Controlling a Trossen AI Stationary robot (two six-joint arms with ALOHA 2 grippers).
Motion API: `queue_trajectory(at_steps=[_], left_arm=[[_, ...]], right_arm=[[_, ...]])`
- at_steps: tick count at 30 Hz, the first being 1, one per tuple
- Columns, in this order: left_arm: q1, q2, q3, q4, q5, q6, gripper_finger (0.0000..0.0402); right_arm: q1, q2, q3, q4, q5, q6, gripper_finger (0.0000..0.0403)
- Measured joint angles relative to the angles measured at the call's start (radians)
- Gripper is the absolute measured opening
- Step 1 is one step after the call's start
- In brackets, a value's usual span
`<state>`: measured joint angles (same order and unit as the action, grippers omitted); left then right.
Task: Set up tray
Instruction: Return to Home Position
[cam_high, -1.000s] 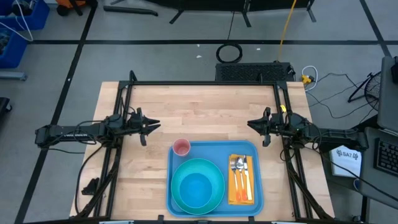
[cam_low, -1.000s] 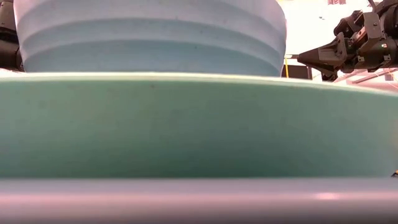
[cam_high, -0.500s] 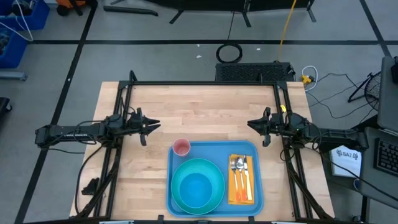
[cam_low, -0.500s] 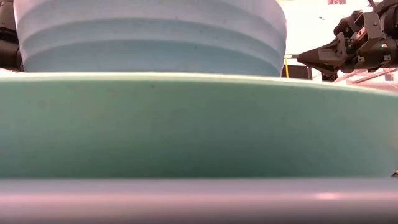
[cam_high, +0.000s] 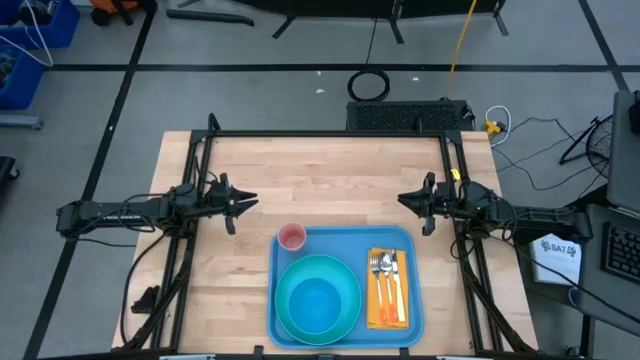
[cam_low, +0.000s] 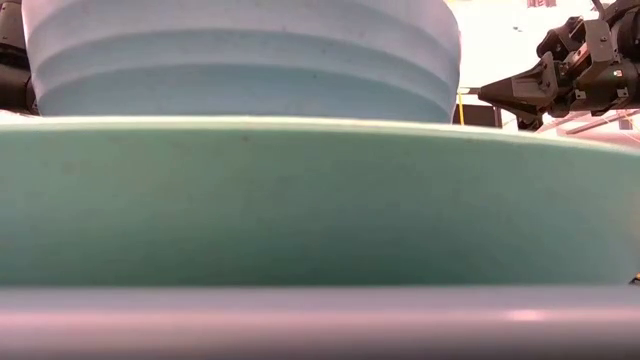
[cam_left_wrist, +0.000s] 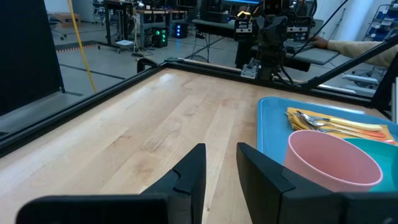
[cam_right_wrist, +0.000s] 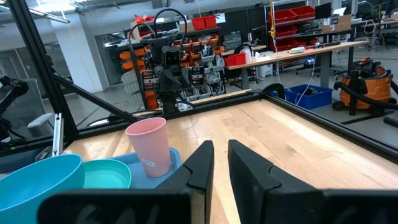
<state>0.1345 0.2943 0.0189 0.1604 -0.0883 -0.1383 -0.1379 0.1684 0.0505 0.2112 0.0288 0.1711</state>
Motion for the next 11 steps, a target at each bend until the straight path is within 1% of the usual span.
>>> queue_trajectory(at_steps=[11], left_arm=[[0.0, 0.0, 0.0, 0.0, 0.0, 0.0, 0.0093]], right_arm=[[0.0, 0.0, 0.0, 0.0, 0.0, 0.0, 0.004]])
